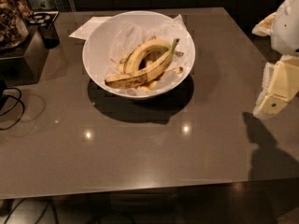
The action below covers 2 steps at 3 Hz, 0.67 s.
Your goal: Pick banana from white bowl
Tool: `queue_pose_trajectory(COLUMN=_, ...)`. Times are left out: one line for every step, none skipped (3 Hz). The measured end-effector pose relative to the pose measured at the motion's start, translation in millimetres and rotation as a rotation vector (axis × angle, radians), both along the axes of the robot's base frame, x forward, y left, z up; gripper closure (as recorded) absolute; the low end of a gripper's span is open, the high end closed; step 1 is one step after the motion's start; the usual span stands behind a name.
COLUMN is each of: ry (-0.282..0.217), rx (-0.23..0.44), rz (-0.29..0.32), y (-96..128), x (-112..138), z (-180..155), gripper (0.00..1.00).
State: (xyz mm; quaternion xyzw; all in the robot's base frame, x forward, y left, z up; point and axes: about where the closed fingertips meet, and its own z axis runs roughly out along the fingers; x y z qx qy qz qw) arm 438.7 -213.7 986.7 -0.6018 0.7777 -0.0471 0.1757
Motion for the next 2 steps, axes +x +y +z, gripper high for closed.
queue_pose_trajectory(ry=0.0, rx=0.0, rz=0.0, y=0, x=0, z=0, gripper=0.0)
queue_pose_trajectory(ry=-0.019, rx=-0.002, rz=0.042, y=16, x=7, z=6, gripper=0.0)
